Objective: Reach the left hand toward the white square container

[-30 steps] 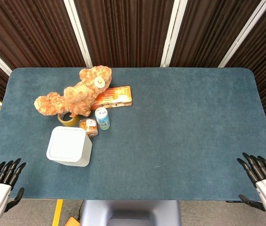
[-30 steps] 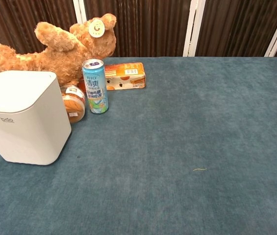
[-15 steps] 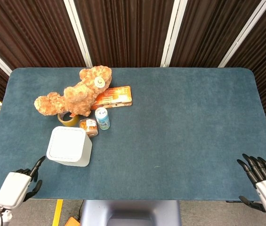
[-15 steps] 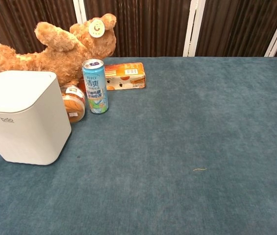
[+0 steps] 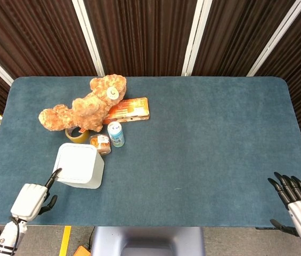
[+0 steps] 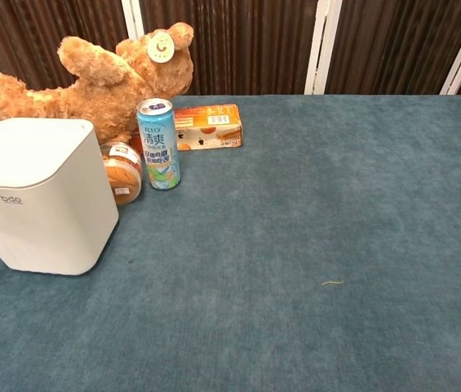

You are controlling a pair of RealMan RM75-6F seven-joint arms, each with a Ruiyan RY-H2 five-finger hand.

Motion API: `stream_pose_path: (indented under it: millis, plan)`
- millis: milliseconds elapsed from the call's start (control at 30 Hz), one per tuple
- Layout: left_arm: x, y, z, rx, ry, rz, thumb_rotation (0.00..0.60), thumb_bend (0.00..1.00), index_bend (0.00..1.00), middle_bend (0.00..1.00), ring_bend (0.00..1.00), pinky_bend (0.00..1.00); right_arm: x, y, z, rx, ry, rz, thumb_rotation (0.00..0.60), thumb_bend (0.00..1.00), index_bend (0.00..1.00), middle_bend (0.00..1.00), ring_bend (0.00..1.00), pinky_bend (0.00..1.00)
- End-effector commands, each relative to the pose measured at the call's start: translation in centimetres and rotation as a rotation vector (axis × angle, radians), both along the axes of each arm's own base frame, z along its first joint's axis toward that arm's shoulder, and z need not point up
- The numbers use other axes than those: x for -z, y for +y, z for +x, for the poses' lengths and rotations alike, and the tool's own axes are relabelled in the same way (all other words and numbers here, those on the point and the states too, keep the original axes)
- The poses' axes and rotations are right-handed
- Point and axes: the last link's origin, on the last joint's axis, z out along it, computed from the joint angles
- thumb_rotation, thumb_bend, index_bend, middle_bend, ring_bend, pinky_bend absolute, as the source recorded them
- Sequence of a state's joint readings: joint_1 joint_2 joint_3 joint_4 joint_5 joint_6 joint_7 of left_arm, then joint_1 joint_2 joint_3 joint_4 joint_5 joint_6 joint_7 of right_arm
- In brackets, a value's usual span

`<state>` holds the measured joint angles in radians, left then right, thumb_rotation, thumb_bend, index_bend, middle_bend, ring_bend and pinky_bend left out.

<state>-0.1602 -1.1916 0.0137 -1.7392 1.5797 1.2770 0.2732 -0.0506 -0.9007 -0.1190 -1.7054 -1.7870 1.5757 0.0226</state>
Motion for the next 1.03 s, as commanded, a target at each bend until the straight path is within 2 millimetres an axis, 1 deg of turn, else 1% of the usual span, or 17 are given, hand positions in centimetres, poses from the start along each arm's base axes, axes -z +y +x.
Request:
stream_pose_path:
  millis: [33,100,167,233,267,300,367,433,500,567,600,633,667,700,733,833,1033]
  plan:
    - [0.3,-0.1,-0.5,-0.015,0.028,-0.013,0.600,0.45,0.19,1.00,1.00,1.00,0.0,0.0,0.0,0.004,0.000,-0.004,0.600,0.10,0.00,0.00,0.00,0.00]
    - [0.3,0.1,-0.4,0.000,0.052,0.018,0.600,0.45,0.17,1.00,1.00,1.00,-0.1,0.0,0.0,0.004,0.000,-0.005,0.600,0.10,0.00,0.00,0.00,0.00]
    - [0.2,0.0,-0.1,0.014,0.039,0.042,0.600,0.45,0.13,1.00,1.00,1.00,-0.1,0.0,0.0,0.002,-0.001,-0.007,0.600,0.10,0.00,0.00,0.00,0.00]
    - [-0.3,-0.1,0.4,0.036,0.005,0.073,0.600,0.45,0.05,1.00,1.00,1.00,-0.2,0.1,0.0,0.001,-0.002,-0.007,0.600,0.10,0.00,0.00,0.00,0.00]
    - [-0.7,-0.2,0.7,0.055,-0.012,0.099,0.600,0.45,0.02,0.98,0.99,1.00,-0.2,0.1,0.1,0.000,-0.003,-0.007,0.600,0.10,0.00,0.00,0.00,0.00]
    - [-1.4,-0.3,1.1,0.092,-0.034,0.140,0.600,0.45,0.00,0.93,0.96,1.00,-0.3,0.2,0.1,0.002,-0.003,-0.007,0.600,0.10,0.00,0.00,0.00,0.00]
    - [-2.7,-0.5,1.8,0.164,-0.064,0.218,0.600,0.45,0.00,0.77,0.85,0.94,-0.4,0.2,0.0,0.009,-0.003,-0.010,0.600,0.10,0.00,0.00,0.00,0.00]
    - [-4.0,-1.3,2.3,0.217,-0.083,0.272,0.600,0.45,0.00,0.58,0.70,0.80,-0.6,0.2,0.0,0.014,-0.005,-0.016,0.600,0.10,0.00,0.00,0.00,0.00]
    - [-5.0,-2.8,2.3,0.214,-0.071,0.261,0.600,0.45,0.00,0.48,0.59,0.70,-0.6,0.2,0.1,0.011,-0.006,-0.016,0.600,0.10,0.00,0.00,0.00,0.00]
    - [-5.5,-4.7,1.5,0.165,-0.049,0.219,0.600,0.45,0.00,0.31,0.39,0.48,-0.5,0.3,0.1,0.007,-0.008,-0.008,0.600,0.10,0.00,0.00,0.00,0.00]
    - [-5.8,-6.1,0.8,0.119,-0.035,0.198,0.600,0.45,0.00,0.18,0.22,0.30,-0.5,0.4,0.2,0.005,-0.011,-0.002,0.600,0.10,0.00,0.00,0.00,0.00]
    - [-5.9,-7.0,0.3,0.092,-0.037,0.198,0.600,0.45,0.00,0.07,0.09,0.16,-0.5,0.4,0.2,0.003,-0.012,0.001,0.600,0.10,0.00,0.00,0.00,0.00]
    - [-5.9,-7.7,-0.2,0.077,-0.050,0.207,0.600,0.45,0.00,0.03,0.03,0.09,-0.5,0.5,0.3,0.001,-0.012,0.000,0.600,0.10,0.00,0.00,0.00,0.00]
    - [-5.8,-8.3,-0.9,0.049,-0.073,0.232,0.600,0.45,0.00,0.00,0.00,0.03,-0.5,0.6,0.3,-0.002,-0.010,-0.001,0.600,0.10,0.00,0.00,0.00,0.00]
    - [-5.7,-8.4,-1.3,0.058,-0.043,0.210,0.600,0.45,0.01,0.00,0.00,0.01,-0.5,0.7,0.3,-0.005,-0.007,-0.001,0.600,0.10,0.00,0.00,0.00,0.00]
    - [-5.9,-8.4,-1.7,0.041,-0.069,0.192,0.600,0.45,0.02,0.00,0.00,0.00,-0.2,0.8,0.3,-0.001,-0.006,0.013,0.600,0.10,0.00,0.00,0.00,0.00]
    - [-5.8,-8.1,-2.2,0.021,-0.032,0.152,0.600,0.45,0.03,0.00,0.00,0.00,-0.2,0.8,0.3,0.005,-0.003,0.020,0.600,0.10,0.00,0.00,0.00,0.00]
